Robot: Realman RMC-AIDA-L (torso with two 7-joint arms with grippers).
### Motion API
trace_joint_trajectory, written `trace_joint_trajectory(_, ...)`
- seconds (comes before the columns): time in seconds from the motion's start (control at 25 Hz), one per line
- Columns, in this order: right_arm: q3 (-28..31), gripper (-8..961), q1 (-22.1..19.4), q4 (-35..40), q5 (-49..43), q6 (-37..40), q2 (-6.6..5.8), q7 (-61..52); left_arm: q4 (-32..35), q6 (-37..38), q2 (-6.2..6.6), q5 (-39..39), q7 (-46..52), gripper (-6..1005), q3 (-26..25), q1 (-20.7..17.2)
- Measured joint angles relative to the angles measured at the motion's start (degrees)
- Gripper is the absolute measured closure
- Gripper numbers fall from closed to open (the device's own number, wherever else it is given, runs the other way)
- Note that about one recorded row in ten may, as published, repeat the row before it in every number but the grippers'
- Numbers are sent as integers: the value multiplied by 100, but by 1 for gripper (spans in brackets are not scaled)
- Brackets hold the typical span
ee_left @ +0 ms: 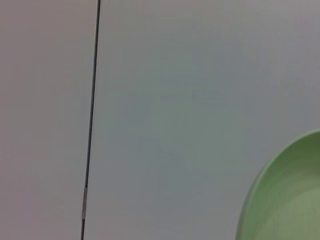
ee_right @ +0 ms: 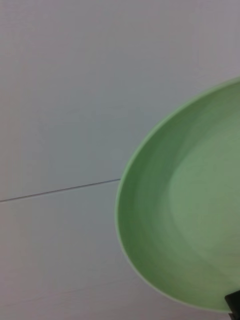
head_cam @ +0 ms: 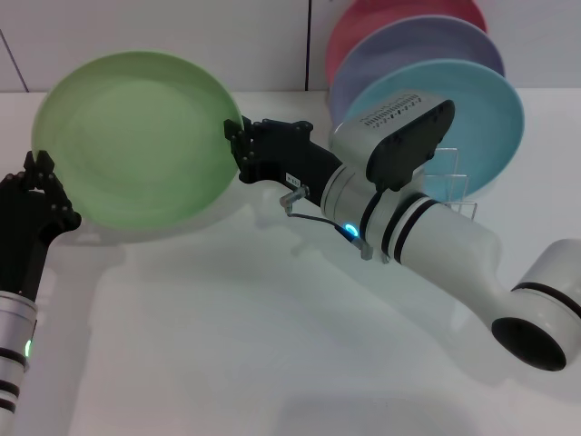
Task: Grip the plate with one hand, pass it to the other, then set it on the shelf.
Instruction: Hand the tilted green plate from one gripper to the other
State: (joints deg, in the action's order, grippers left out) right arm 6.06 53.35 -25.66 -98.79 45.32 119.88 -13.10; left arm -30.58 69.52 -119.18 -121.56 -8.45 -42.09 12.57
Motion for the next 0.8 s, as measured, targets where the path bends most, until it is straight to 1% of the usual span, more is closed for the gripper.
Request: trace_joint_trajectory(0.8,17,866,-35,-1,0,12,0,0,18,-34,0,1,27,968,-1,24)
